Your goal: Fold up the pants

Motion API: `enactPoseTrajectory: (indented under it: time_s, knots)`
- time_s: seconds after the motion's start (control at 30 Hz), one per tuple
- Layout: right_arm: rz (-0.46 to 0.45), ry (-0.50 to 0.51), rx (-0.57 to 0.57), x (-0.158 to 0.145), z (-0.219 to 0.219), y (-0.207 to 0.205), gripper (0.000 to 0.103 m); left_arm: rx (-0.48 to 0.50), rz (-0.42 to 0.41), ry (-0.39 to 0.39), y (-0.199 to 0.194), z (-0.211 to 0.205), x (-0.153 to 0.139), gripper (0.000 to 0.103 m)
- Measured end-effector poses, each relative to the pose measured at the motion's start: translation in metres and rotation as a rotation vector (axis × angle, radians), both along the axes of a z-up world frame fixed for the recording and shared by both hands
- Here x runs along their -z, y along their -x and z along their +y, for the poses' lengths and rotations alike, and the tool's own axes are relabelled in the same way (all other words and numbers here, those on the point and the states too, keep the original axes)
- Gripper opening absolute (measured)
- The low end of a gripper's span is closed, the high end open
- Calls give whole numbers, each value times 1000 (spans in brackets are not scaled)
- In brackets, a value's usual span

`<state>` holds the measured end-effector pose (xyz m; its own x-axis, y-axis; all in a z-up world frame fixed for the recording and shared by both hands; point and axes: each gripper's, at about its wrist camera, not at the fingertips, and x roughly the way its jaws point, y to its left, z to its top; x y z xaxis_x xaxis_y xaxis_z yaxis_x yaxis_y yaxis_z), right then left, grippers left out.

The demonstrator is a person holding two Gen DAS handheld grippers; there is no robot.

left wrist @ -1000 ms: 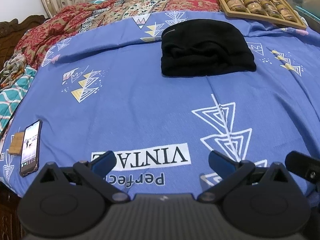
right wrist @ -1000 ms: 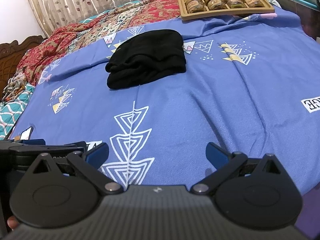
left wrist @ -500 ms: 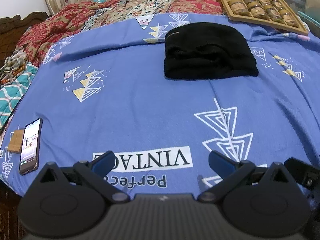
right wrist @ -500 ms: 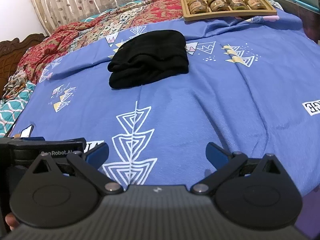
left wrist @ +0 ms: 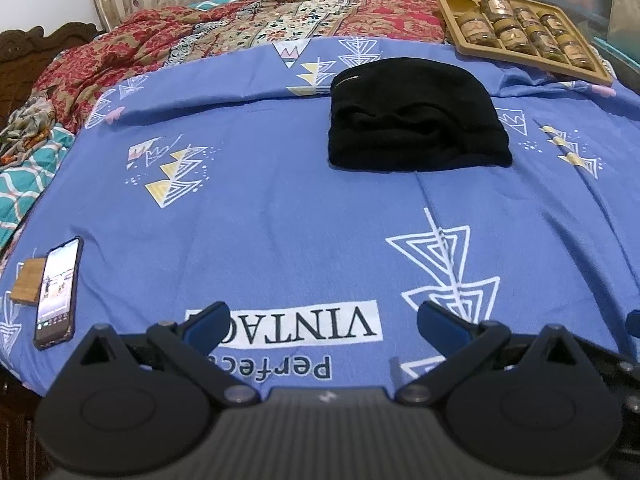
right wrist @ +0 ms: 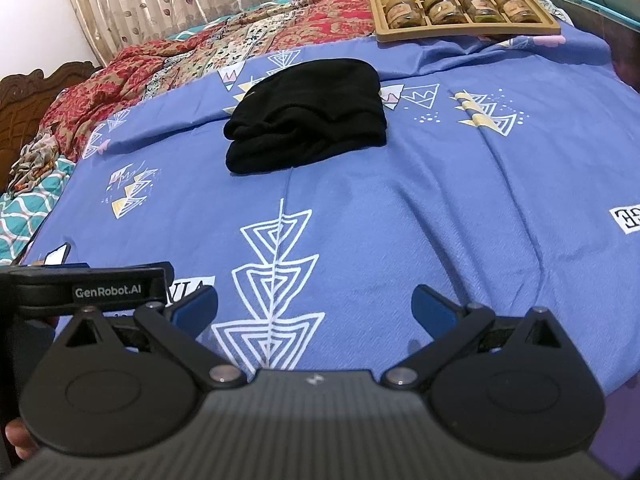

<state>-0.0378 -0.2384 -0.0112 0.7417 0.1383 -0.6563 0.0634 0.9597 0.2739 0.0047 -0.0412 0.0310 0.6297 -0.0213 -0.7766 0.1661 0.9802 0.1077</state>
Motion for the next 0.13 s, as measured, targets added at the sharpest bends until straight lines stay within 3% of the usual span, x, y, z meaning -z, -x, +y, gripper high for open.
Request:
enactPoseTrajectory:
  time_s: [0.13]
  knots:
    - [-10, 6, -3, 0, 2, 1, 103, 15, 1, 23, 1, 1, 0, 103]
